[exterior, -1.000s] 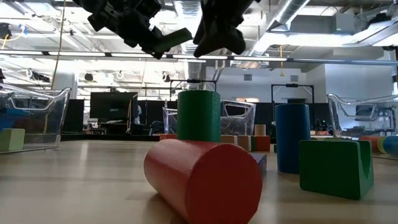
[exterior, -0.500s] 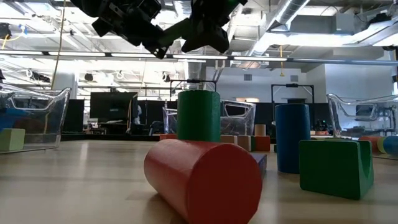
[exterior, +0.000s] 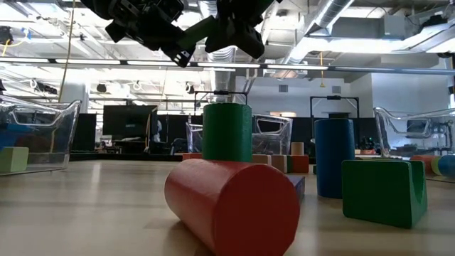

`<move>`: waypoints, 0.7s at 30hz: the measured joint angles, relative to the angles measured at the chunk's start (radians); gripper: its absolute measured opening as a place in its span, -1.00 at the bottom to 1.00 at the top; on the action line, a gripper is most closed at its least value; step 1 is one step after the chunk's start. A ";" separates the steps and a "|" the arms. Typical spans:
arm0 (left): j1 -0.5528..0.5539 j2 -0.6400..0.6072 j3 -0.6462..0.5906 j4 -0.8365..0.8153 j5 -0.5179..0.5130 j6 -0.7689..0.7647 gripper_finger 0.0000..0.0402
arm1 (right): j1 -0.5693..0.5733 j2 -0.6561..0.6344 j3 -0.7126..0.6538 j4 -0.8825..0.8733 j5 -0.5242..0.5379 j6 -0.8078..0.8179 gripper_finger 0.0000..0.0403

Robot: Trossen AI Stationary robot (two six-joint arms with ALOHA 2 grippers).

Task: Sort blocks by size
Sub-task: Put the green rectangular block into the top transparent bin

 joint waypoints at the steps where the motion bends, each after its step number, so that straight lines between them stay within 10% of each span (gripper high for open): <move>1: 0.000 0.000 0.000 0.000 0.000 -0.002 -0.53 | 0.000 0.000 0.000 0.000 -0.009 -0.005 -0.57; 8: -0.001 0.000 0.000 0.000 0.001 -0.003 -0.53 | -0.001 -0.001 0.000 0.001 -0.027 -0.012 -0.59; 21: 0.000 0.000 0.000 0.002 0.001 0.000 -0.53 | 0.024 -0.003 0.000 0.026 -0.029 -0.023 -0.05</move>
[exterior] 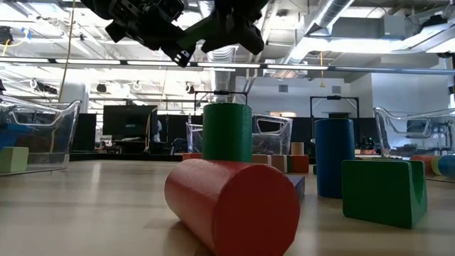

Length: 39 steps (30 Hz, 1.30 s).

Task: Sort blocks by size
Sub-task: Put the green rectangular block into the top transparent bin

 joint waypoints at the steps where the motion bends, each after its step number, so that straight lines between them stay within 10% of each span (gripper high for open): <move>1: 0.000 0.000 0.000 0.000 0.000 0.000 -0.53 | 0.005 -0.004 0.000 0.005 0.001 -0.006 -0.04; 39: -0.040 0.001 0.000 0.060 0.097 -0.059 -0.49 | 0.047 -0.068 0.001 0.026 -0.128 -0.079 -0.50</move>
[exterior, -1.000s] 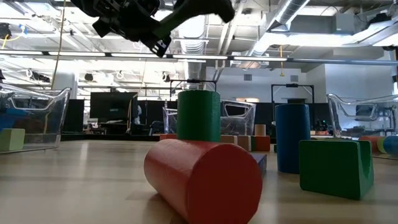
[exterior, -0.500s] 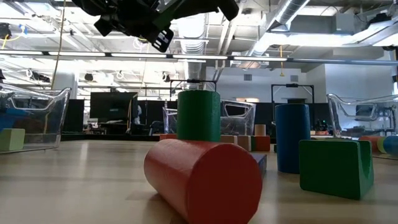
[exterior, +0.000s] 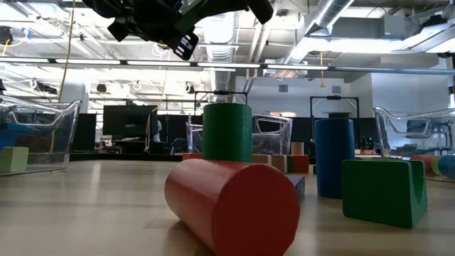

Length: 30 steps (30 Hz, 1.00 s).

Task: Sort blocks by size
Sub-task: Put the green rectangular block into the top transparent bin

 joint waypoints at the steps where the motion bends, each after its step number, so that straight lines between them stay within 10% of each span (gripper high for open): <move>1: 0.000 0.000 0.000 0.000 0.000 0.000 -0.49 | 0.000 0.000 0.000 0.000 0.001 0.000 -0.50; 30: 0.013 -0.001 0.000 -0.165 -0.145 0.023 -0.11 | -0.135 0.001 -0.001 -0.404 0.085 0.391 -0.52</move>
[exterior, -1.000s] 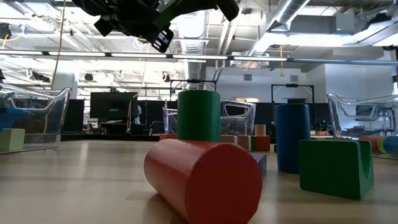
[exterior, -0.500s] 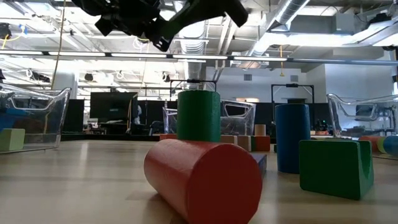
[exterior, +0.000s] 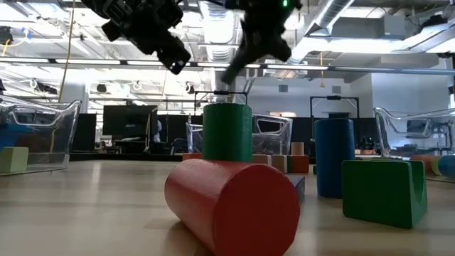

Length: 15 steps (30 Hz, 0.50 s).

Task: Sort blocks by size
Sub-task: Put the green rectangular block into the top transparent bin

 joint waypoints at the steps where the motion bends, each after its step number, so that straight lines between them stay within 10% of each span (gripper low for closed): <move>1: -0.010 0.000 0.000 -0.010 -0.022 -0.001 -0.11 | -0.018 0.000 0.000 -0.017 -0.018 0.019 -0.52; 15: -0.158 0.000 -0.099 0.015 -0.162 -0.032 -0.11 | -0.301 0.000 0.000 -0.051 -0.306 0.096 -0.52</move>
